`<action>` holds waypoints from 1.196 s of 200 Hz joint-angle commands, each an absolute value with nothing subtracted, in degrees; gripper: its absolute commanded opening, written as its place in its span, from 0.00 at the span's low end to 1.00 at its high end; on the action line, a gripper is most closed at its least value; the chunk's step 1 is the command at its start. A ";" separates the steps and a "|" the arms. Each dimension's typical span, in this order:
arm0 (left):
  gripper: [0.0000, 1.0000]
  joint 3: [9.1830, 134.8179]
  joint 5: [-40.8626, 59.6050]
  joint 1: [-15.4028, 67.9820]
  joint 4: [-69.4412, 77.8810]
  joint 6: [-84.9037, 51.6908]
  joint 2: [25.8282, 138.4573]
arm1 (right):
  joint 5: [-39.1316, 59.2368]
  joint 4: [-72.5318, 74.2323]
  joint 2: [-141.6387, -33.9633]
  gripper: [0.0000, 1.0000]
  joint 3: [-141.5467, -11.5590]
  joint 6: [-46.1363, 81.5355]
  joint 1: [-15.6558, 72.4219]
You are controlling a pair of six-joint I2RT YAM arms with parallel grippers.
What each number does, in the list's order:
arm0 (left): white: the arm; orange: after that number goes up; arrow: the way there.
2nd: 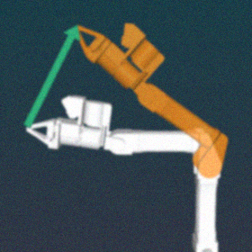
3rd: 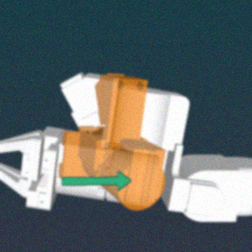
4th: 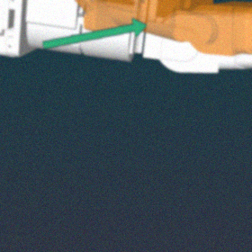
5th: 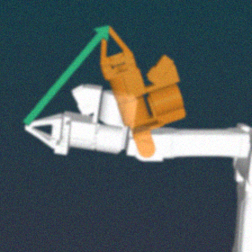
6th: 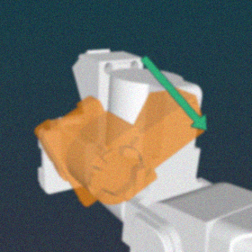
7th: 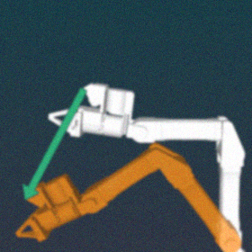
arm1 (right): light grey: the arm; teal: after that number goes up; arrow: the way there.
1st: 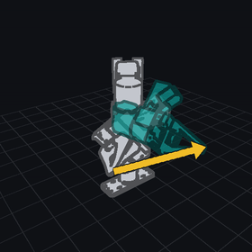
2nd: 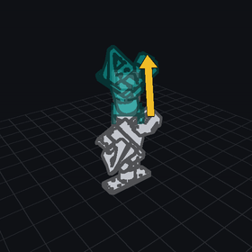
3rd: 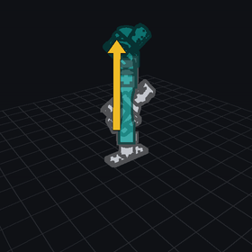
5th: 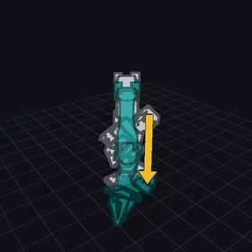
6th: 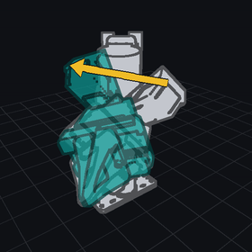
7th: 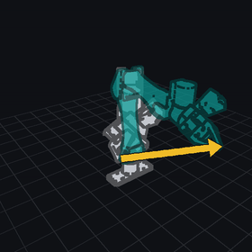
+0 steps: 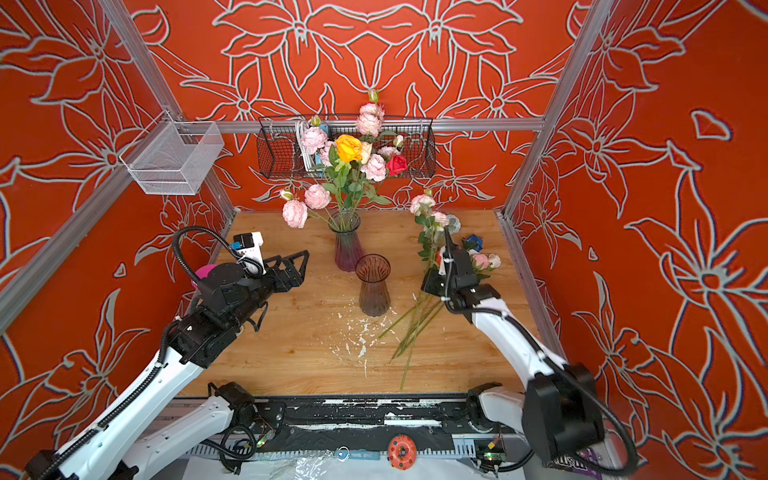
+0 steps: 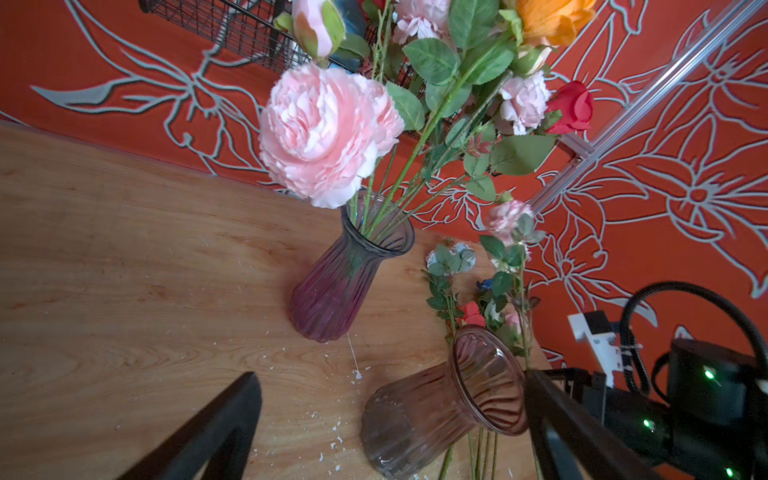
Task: Arrange the flowers into the vase
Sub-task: 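Lift the pink rose high with the right gripper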
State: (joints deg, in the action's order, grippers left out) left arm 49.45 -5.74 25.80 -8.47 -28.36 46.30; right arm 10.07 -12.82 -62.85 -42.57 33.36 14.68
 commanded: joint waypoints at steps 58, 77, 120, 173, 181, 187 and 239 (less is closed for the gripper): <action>0.98 46.36 10.44 25.31 4.70 -31.76 49.64 | 1.33 14.98 -45.13 0.00 -44.30 30.87 16.83; 0.98 46.47 9.34 25.31 4.04 -31.43 49.92 | 1.77 15.81 -50.45 0.00 -54.09 25.66 19.68; 0.98 46.86 7.43 25.31 2.79 -30.09 48.64 | 0.45 11.95 -63.73 0.00 -78.42 10.62 28.60; 0.98 46.58 5.65 25.22 2.64 -29.01 47.04 | 1.95 12.13 -77.92 0.00 -90.25 2.44 32.70; 0.98 46.58 5.64 25.18 2.64 -28.94 46.81 | 2.28 12.75 -79.16 0.00 -90.35 2.12 32.84; 0.98 46.58 5.62 25.16 2.68 -28.83 46.68 | 2.68 12.98 -79.94 0.00 -90.20 1.69 32.98; 0.98 46.57 5.45 24.48 2.68 -28.73 45.57 | 4.50 15.98 -80.45 0.01 -79.57 2.43 34.88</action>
State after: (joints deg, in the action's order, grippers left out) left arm 46.26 5.91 25.32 1.19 -29.41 46.63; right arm 2.81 12.47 -82.19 -83.85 3.79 33.52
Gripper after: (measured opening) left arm 0.980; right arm 0.080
